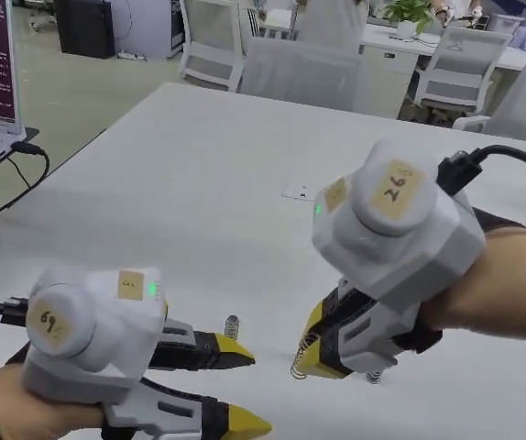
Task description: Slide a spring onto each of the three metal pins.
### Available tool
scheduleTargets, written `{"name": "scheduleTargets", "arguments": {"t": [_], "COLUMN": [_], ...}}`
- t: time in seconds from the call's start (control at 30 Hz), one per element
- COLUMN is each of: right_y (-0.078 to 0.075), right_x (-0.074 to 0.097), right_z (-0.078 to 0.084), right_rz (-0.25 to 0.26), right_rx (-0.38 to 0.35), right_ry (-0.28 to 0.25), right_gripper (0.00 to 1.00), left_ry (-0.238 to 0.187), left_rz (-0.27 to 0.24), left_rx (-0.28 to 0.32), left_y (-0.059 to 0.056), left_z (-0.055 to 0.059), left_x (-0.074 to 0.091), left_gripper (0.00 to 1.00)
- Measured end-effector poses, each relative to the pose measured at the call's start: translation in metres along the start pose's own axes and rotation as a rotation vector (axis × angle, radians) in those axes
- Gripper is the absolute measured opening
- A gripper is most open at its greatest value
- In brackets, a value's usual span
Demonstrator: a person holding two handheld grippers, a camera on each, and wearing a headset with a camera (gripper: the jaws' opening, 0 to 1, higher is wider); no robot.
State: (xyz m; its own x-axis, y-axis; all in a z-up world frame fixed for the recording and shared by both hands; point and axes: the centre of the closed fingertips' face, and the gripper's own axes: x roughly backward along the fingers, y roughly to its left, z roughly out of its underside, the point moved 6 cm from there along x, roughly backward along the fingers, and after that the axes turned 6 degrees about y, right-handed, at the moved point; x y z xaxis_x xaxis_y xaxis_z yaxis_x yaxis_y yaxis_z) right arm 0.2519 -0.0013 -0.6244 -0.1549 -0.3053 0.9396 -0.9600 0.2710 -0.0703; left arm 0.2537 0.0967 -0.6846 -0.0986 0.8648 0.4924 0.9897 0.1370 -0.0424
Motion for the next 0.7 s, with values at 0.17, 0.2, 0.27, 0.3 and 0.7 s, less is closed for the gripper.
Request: {"name": "scheduleTargets", "arguments": {"t": [0.17,0.2,0.27,0.3,0.7], "right_y": [-0.005,-0.006,-0.008,-0.009,-0.022], "right_x": [0.0,0.0,0.001,0.001,0.004], "right_z": [0.003,0.004,0.005,0.006,0.013], "right_rz": [0.018,0.023,0.03,0.032,0.057], "right_rx": [-0.009,-0.01,-0.014,-0.016,-0.049], "right_ry": [0.004,0.005,0.007,0.006,0.002], "right_gripper": [0.08,0.08,0.08,0.08,0.08], "left_ry": [-0.004,-0.004,-0.002,0.0,-0.017], "left_rz": [-0.028,-0.033,-0.045,-0.05,-0.105], "left_rx": [0.012,0.014,0.023,0.028,0.082], "left_y": [0.003,0.004,0.006,0.006,0.011], "left_z": [0.004,0.006,0.009,0.011,0.023], "left_x": [0.005,0.006,0.008,0.01,0.024], "left_gripper": [0.35,0.35,0.36,0.36,0.4]}}
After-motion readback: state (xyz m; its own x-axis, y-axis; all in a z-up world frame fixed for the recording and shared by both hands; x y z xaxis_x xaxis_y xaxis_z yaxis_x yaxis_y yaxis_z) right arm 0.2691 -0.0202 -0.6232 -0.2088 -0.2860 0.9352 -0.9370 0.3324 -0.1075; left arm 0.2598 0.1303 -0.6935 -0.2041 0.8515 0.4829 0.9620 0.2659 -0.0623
